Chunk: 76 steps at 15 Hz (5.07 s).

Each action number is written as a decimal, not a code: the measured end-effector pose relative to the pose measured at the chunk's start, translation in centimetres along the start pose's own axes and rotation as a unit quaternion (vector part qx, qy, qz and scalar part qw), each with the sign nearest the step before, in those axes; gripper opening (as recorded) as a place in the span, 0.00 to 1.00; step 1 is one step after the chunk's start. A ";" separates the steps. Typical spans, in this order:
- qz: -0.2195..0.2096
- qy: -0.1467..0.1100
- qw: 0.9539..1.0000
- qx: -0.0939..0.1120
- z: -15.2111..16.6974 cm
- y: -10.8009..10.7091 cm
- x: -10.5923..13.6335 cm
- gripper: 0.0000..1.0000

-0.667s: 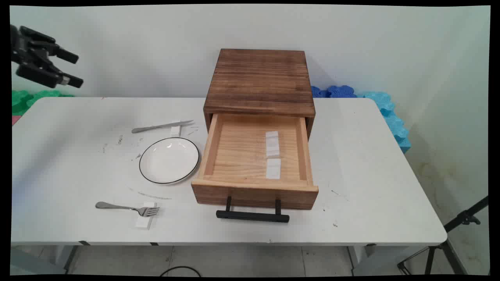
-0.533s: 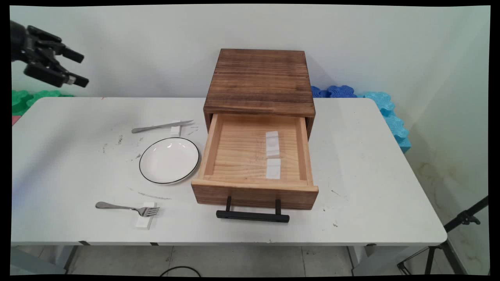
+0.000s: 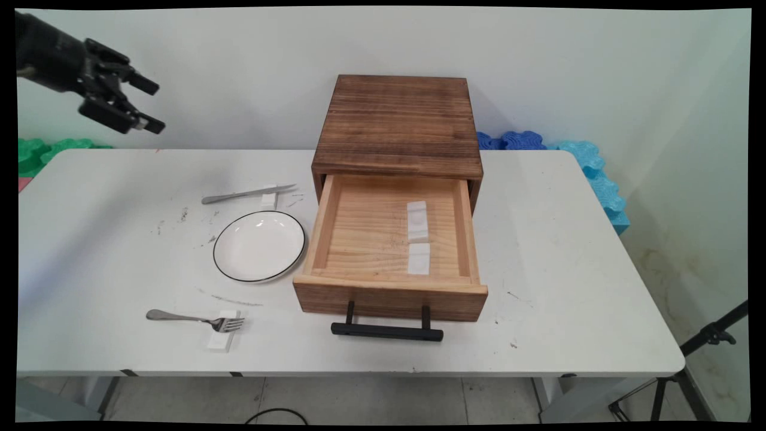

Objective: Pick up the knife from the left of the white plate, then place the picked object into the drawer

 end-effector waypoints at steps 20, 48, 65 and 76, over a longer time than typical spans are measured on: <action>0.123 -0.115 0.985 -0.047 14.2 -5.5 0.3 1.00; 0.143 -0.144 0.969 -0.144 26.8 -8.4 -1.3 1.00; 0.133 -0.146 0.970 -0.145 29.7 -8.3 -1.7 1.00; 0.140 -0.154 0.966 -0.152 30.0 -7.6 -2.6 0.00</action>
